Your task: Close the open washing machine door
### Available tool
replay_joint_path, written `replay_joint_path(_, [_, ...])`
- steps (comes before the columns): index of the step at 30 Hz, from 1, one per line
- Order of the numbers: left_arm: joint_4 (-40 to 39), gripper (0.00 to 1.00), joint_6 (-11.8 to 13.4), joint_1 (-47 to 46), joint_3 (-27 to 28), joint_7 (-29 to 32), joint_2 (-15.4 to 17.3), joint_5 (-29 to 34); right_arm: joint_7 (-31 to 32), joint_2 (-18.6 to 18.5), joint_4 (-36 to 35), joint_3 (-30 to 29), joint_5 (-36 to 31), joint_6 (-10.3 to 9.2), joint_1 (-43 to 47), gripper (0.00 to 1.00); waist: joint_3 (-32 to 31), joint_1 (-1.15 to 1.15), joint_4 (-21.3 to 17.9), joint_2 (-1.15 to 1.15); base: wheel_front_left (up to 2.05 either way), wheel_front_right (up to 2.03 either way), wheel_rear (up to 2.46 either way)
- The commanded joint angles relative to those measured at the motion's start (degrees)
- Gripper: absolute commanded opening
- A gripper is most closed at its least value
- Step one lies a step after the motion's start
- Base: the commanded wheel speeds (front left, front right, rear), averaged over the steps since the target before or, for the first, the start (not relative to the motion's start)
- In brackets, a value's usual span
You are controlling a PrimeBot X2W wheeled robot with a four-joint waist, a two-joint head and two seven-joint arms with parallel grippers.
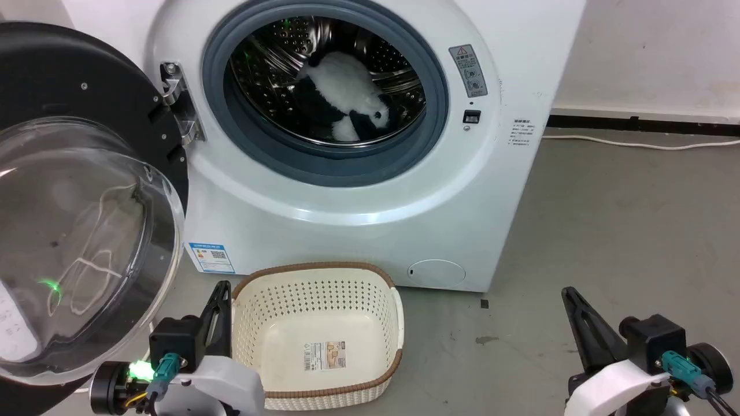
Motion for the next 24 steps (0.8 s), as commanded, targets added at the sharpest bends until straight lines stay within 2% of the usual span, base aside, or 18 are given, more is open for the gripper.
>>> replay_joint_path(1, [-0.2, 0.00, 0.2, 0.8, 0.1, 0.0, 0.0, 0.1, 0.0, 0.2, -0.2, 0.0, -0.3, 0.05, -0.4, 0.00, 0.0, 0.00, 0.0, 0.00, 0.00, 0.00, 0.00])
replay_joint_path(24, [-0.2, 0.00, 0.2, 0.8, 0.1, 0.0, 0.0, 0.1, 0.0, 0.2, -0.2, 0.0, -0.3, 0.05, -0.4, 0.00, 0.0, 0.00, 0.0, 0.00, 0.00, 0.00, 0.00])
